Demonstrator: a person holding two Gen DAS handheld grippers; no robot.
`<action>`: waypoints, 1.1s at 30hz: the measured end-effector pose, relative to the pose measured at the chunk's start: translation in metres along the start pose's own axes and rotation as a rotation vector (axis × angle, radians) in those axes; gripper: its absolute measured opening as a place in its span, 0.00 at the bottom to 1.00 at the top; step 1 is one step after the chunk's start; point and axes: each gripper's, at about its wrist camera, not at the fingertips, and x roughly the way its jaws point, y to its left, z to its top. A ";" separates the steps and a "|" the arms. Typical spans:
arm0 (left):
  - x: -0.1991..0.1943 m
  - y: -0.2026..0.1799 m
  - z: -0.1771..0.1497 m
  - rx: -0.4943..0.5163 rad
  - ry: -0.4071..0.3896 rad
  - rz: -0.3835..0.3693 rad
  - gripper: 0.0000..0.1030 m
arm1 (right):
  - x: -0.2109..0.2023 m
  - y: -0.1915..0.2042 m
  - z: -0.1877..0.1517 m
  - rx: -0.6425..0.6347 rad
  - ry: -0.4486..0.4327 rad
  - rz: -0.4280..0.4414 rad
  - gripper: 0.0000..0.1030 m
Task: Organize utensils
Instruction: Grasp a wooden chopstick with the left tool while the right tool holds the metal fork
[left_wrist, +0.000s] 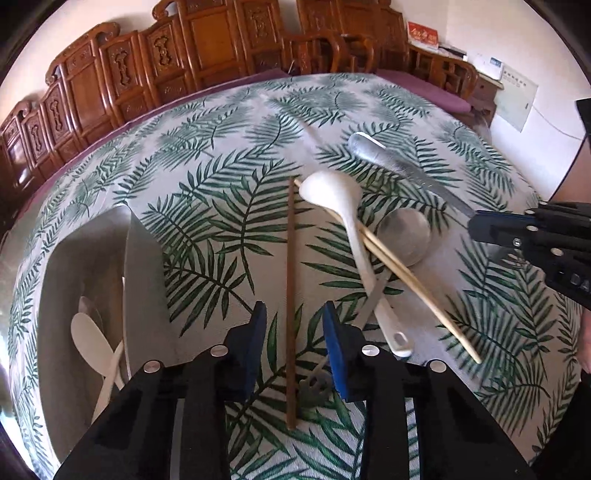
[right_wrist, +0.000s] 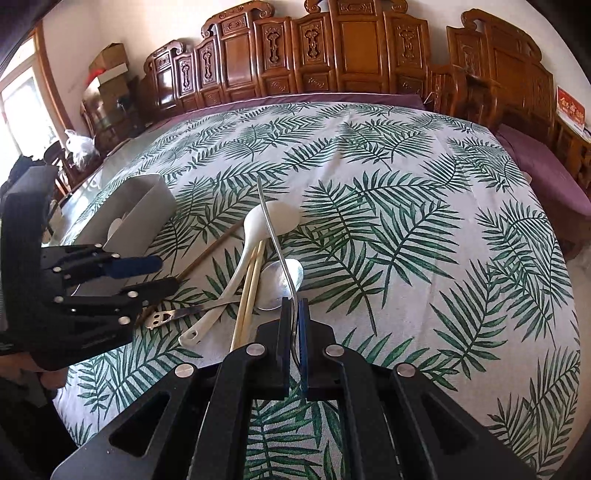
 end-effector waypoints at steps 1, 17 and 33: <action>0.002 0.001 0.000 -0.003 0.004 0.001 0.27 | 0.000 0.002 0.000 -0.003 0.000 0.002 0.05; 0.006 0.009 -0.004 -0.035 0.027 -0.019 0.04 | 0.002 0.017 0.002 -0.022 0.001 0.005 0.05; -0.057 0.024 -0.015 -0.056 -0.076 -0.059 0.04 | -0.016 0.052 0.008 -0.048 -0.058 0.035 0.05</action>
